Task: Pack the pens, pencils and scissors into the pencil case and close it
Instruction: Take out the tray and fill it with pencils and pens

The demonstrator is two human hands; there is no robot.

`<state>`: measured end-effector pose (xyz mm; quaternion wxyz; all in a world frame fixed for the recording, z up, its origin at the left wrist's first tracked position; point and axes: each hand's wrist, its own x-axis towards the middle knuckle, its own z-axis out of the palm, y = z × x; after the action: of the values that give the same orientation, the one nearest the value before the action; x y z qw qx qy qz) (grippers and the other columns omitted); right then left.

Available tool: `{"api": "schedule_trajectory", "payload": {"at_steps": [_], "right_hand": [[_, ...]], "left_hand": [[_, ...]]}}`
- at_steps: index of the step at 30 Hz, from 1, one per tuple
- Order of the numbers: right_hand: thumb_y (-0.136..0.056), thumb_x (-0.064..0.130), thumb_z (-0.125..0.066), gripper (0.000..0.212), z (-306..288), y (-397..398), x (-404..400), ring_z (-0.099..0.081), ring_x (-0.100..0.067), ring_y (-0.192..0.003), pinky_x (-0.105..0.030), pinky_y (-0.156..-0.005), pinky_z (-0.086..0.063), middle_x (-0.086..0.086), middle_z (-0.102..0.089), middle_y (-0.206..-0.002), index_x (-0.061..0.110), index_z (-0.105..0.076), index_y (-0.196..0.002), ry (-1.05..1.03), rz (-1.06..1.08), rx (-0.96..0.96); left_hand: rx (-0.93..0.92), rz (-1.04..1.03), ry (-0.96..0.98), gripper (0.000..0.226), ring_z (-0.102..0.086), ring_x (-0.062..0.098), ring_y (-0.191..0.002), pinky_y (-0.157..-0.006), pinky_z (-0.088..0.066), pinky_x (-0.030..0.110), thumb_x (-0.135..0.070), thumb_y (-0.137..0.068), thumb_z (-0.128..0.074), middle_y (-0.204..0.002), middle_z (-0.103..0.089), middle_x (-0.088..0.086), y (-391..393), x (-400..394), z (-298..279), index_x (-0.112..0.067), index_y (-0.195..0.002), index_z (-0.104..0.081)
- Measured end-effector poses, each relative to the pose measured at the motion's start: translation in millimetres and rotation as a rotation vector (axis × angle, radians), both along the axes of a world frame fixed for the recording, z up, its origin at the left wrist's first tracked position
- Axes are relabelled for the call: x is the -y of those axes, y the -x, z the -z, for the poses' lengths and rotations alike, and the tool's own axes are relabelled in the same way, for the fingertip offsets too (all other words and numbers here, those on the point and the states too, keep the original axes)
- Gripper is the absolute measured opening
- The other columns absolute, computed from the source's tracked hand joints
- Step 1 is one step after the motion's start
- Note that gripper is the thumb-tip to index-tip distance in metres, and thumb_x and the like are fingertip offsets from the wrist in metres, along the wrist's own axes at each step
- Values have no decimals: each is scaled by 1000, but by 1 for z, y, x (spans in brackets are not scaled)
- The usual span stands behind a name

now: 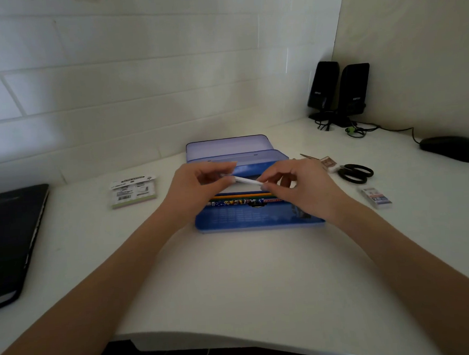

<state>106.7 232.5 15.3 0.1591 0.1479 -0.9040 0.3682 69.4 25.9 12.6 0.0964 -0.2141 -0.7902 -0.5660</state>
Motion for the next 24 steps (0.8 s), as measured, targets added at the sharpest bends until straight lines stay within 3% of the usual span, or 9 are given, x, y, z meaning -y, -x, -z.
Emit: {"api": "schedule_trajectory", "payload": {"at_steps": [3,7,11,18,22,24], "right_hand": [[-82,17,-68,16,0,0,-2,-56,-11,-67,-21,-64,-46,7,-71,-81,28,-73,-92,-1,-22,-13],[-81,20,-70,18,2,2,-6,-52,-4,-69,-13,-64,-42,11,-68,-85,31,-70,-96,20,-5,-20],[-84,21,-68,6,-1,4,-13,-56,-6,-72,-7,-66,-41,9,-68,-83,25,-71,-88,37,66,-46],[-85,19,-67,6,-12,2,-29,-56,15,-70,2,-64,-40,13,-66,-81,18,-73,-88,-12,32,56],[-82,22,-70,5,-13,-1,-26,-56,5,-61,-7,-57,-43,11,-66,-76,21,-74,-85,-82,-14,113],[-79,25,-72,4,-11,-1,-22,-59,-1,-70,-12,-63,-44,11,-68,-77,24,-74,-82,-128,-28,111]], "left_hand": [[-1,-16,25,17,-65,1,-77,-73,-48,9,-9,-77,-72,-84,-73,-3,3,6,-5,-20,-89,-74],[9,-9,6,16,-64,-2,-67,-69,-48,7,-3,-75,-73,-68,-73,-12,7,16,-12,-18,-81,-73],[51,-54,-89,18,-62,0,-56,-64,-52,11,-2,-77,-70,-60,-71,-12,14,26,-15,-20,-76,-71],[82,-60,-9,22,-63,1,-70,-71,-51,14,-5,-80,-68,-68,-72,-17,20,24,-4,-26,-75,-71],[123,-48,20,22,-65,-8,-73,-69,-47,4,-2,-82,-65,-77,-72,-14,19,21,-1,-23,-79,-70],[155,-22,57,17,-65,-8,-77,-67,-44,0,-5,-82,-66,-87,-71,-10,17,19,-1,-21,-83,-70]]}}
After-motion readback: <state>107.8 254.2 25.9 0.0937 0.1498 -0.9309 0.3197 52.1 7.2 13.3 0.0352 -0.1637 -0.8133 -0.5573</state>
